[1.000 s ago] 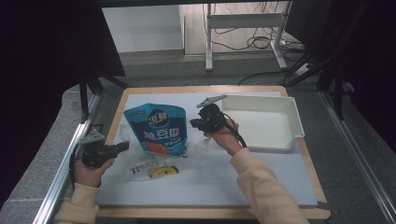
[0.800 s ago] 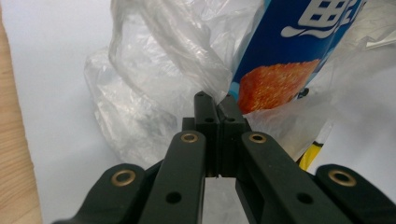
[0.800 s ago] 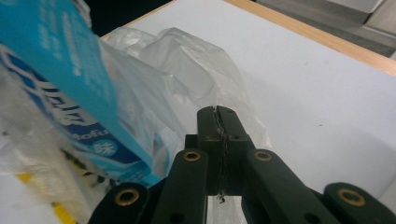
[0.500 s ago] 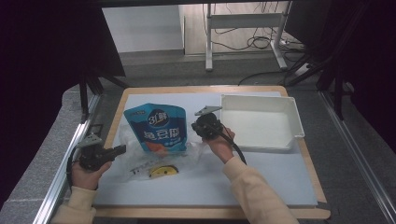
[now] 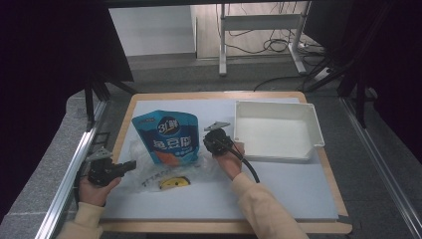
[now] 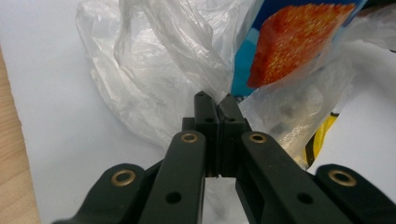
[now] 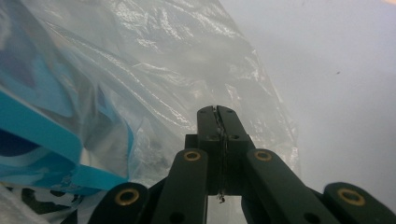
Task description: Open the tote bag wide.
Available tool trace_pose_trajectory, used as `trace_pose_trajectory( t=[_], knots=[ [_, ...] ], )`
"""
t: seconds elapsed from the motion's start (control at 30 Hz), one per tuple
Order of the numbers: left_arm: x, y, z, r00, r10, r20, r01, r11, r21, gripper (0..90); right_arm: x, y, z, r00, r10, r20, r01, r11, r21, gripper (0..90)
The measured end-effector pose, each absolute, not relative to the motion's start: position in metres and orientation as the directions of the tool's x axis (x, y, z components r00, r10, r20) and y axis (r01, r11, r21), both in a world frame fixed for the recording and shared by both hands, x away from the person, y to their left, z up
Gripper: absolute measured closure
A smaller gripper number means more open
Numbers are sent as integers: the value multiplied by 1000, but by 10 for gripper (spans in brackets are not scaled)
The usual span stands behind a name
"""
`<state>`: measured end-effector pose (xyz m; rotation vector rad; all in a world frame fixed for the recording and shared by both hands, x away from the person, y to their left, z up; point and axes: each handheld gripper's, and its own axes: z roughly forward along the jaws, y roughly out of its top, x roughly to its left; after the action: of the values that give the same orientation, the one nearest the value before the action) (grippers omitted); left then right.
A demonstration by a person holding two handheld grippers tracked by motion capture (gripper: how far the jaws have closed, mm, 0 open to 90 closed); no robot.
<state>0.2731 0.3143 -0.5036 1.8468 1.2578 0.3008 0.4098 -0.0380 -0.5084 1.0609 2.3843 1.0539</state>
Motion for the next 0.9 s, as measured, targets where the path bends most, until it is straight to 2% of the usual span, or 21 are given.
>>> trace_pose_trajectory(
  t=[0.63, 0.9],
  knots=[
    [275, 314, -531, 441, 857, -266, 704, -147, 694, 900, 415, -38, -531, -648, 762, 25, 559, 453, 695, 884],
    [278, 312, -542, 435, 860, -267, 728, -161, 667, 899, 414, -39, -533, -647, 762, 19, 552, 451, 701, 884]
  ],
)
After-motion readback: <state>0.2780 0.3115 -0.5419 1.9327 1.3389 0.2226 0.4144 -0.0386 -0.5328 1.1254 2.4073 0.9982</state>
